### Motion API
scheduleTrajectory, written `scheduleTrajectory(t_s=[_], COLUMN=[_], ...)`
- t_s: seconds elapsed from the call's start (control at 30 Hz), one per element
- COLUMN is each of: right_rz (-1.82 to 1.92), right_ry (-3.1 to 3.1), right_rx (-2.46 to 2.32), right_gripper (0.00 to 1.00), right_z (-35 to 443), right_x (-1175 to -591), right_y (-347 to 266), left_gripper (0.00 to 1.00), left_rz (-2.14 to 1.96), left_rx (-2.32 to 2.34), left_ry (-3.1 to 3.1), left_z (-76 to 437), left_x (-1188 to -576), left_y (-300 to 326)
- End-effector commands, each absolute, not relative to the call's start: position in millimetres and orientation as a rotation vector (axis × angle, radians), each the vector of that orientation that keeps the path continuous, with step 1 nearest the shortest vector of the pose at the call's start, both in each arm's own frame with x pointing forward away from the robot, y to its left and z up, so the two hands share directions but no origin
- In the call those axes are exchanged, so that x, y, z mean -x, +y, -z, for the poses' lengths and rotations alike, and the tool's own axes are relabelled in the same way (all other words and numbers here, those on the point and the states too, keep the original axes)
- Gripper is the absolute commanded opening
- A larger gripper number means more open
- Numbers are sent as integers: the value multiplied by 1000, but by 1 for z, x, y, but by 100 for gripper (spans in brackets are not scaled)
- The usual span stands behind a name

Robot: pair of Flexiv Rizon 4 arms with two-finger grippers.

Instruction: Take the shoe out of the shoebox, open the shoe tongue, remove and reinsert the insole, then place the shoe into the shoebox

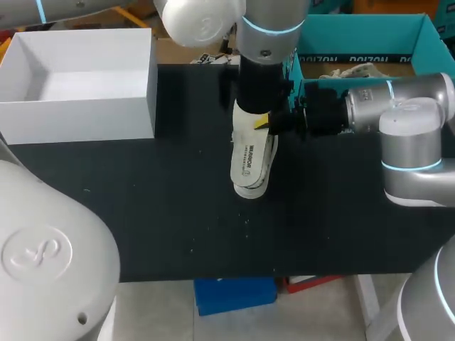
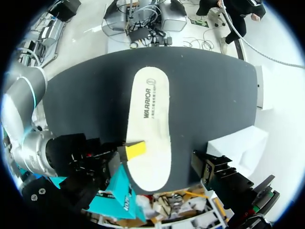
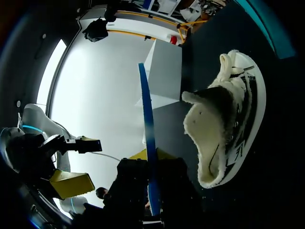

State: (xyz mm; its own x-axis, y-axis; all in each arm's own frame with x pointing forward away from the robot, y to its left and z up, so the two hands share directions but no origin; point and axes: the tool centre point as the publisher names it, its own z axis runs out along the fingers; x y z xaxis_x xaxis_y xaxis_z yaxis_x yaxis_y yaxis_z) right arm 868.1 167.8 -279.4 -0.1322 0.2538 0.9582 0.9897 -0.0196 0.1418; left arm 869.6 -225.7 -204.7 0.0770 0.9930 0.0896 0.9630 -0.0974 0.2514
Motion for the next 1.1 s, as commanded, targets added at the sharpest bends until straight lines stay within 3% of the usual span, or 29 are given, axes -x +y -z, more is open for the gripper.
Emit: scheduleTrajectory(t_s=[0.03,1.1], right_rz=[1212,1212], right_ry=[-1484,-1484], right_rx=[1358,1358], right_gripper=[0,0], right_z=[280,280], right_x=[-868,-868], right_y=[169,169], left_gripper=[100,100], left_rz=[-351,-273], left_rx=[-2214,-2089], left_ry=[2032,2097], left_z=[203,199], left_x=[-889,-1003], left_y=[-228,-219])
